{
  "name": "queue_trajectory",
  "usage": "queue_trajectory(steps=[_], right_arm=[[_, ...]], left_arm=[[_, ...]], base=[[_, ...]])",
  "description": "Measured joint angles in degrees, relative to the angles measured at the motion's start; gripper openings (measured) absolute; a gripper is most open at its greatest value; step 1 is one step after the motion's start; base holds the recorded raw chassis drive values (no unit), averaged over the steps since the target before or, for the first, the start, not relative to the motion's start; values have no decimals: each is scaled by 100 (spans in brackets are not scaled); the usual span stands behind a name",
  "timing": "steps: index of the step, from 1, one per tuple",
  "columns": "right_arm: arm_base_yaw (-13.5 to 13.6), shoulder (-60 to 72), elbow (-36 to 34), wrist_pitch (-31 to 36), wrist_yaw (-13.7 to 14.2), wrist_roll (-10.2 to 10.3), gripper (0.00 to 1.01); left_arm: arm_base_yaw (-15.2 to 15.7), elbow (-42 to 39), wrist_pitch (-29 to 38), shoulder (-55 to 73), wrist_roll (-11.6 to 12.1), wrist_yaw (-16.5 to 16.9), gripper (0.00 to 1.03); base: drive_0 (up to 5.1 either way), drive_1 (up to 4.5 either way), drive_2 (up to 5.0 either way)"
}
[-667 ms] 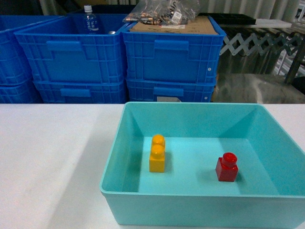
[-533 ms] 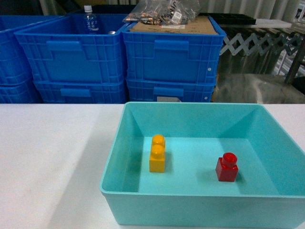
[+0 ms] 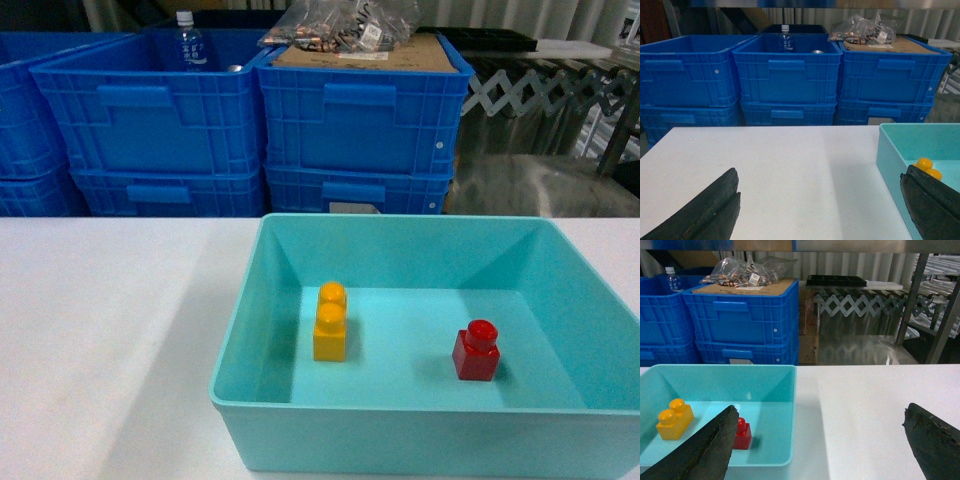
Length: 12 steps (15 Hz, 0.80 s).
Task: Pick red block from blue box to shelf
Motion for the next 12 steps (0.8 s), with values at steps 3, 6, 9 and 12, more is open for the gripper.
queue_trajectory(steps=[3,6,9,12], right_arm=[[0,0,0,0,0,0,98],[0,0,0,0,0,0,98],[0,0,0,0,0,0,98],[0,0,0,0,0,0,98]], left_arm=[[0,0,0,0,0,2,98],[0,0,0,0,0,2,98],[0,0,0,0,0,2,98],[0,0,0,0,0,2,98]], base=[[0,0,0],[0,0,0],[0,0,0],[0,0,0]])
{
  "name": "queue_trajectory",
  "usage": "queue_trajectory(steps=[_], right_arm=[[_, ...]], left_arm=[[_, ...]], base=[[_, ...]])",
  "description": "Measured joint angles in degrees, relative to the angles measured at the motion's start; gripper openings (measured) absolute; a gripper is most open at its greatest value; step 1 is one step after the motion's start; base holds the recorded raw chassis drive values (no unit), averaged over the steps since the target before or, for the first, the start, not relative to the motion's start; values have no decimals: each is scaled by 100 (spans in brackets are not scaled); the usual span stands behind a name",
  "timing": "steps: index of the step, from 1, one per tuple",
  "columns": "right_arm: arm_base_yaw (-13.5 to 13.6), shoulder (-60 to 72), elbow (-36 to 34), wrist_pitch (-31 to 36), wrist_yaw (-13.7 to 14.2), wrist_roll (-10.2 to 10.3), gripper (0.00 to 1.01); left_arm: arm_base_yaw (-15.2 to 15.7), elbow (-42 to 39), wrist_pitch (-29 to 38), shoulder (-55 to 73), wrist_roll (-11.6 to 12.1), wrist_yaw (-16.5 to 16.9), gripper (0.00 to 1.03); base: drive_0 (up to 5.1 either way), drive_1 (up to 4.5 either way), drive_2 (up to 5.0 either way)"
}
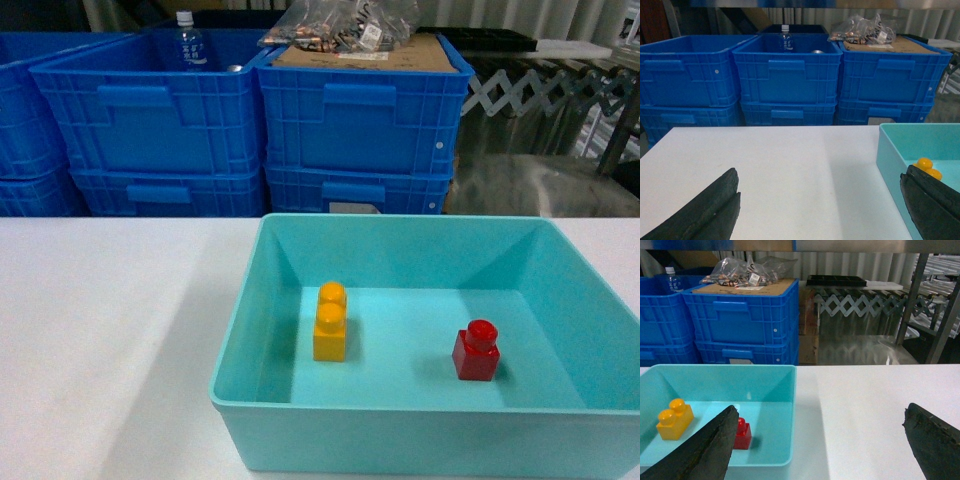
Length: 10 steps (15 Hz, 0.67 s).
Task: Pick red block from blue box to shelf
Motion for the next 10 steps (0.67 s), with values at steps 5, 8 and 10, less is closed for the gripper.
queue_trajectory(steps=[5,8,10], right_arm=[[0,0,0,0,0,0,98],[0,0,0,0,0,0,98],[0,0,0,0,0,0,98]], left_arm=[[0,0,0,0,0,-2,98],[0,0,0,0,0,-2,98],[0,0,0,0,0,-2,98]], base=[[0,0,0],[0,0,0],[0,0,0]])
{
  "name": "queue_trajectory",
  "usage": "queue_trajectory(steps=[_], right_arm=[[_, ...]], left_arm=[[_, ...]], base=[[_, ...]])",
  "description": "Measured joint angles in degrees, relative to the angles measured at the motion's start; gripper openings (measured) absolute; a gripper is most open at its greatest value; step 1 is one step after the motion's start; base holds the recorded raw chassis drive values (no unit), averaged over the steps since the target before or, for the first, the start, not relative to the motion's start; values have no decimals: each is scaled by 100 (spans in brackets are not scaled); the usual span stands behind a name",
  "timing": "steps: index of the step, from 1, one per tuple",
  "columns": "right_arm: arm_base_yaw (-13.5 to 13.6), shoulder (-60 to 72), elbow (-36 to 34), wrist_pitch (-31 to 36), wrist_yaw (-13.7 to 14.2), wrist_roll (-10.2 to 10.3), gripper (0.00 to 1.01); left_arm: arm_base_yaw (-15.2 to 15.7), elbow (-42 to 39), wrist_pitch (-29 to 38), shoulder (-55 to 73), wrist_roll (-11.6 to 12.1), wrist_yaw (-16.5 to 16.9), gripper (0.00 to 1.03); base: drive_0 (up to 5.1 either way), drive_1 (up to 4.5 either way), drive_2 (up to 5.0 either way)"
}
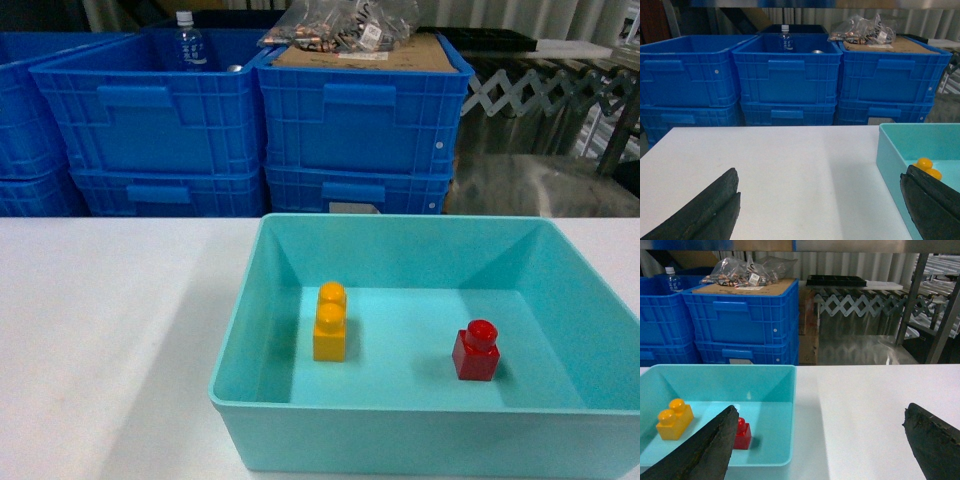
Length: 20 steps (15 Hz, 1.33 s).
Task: Pick red block from blue box to shelf
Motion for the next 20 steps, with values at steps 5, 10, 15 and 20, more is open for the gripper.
queue_trajectory(steps=[5,10,15,20], right_arm=[[0,0,0,0,0,0,98],[0,0,0,0,0,0,98],[393,2889,1054,402,-669,-275,98],[1209,5989,2280,1285,-487,57,98]], left_arm=[[0,0,0,0,0,0,98],[0,0,0,0,0,0,98],[0,0,0,0,0,0,98],[0,0,0,0,0,0,98]], base=[[0,0,0],[0,0,0],[0,0,0],[0,0,0]])
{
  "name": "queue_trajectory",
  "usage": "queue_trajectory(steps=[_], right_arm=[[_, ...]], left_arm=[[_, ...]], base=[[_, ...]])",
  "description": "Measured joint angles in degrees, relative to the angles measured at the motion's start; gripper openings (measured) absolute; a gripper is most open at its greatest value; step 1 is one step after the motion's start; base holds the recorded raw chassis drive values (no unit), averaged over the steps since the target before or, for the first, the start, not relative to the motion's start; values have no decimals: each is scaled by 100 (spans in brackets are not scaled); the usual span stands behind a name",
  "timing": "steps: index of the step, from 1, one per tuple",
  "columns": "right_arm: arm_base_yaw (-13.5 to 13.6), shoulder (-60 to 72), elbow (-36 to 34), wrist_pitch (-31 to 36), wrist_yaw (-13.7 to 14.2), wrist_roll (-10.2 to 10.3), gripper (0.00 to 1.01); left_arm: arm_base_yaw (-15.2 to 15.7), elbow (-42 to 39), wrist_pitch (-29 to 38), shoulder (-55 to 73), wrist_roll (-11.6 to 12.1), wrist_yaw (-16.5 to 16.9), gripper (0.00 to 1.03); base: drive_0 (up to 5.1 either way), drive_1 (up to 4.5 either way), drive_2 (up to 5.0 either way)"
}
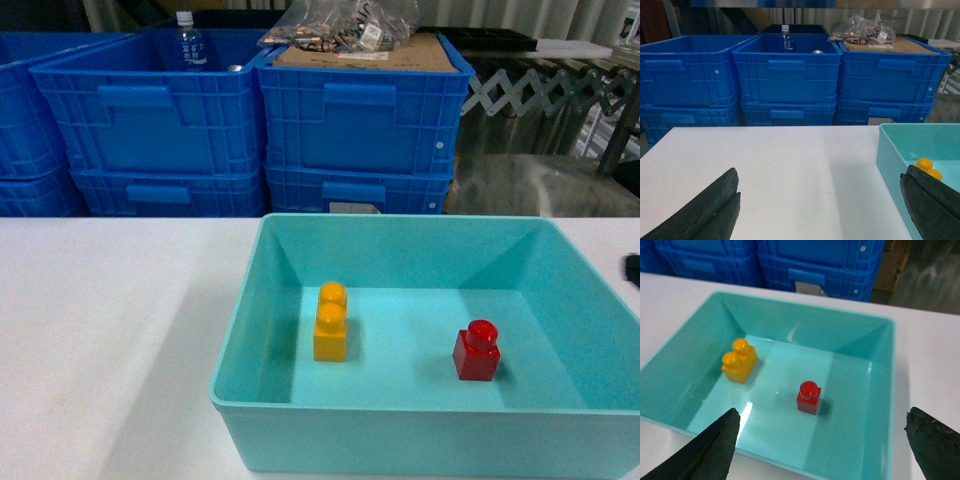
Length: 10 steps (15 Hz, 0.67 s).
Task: Pick red block from blue box to shelf
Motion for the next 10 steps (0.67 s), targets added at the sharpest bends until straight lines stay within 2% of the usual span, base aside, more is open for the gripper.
queue_trajectory(steps=[2,5,8,10], right_arm=[[245,1342,739,-15,131,-4,98],[452,2664,1556,-251,262,9,98],[590,3834,2437,-398,579,-2,98],[586,4378,2841,-551,616,22,98]], left_arm=[[0,0,0,0,0,0,98],[0,0,0,0,0,0,98],[0,0,0,0,0,0,98],[0,0,0,0,0,0,98]], base=[[0,0,0],[0,0,0],[0,0,0],[0,0,0]])
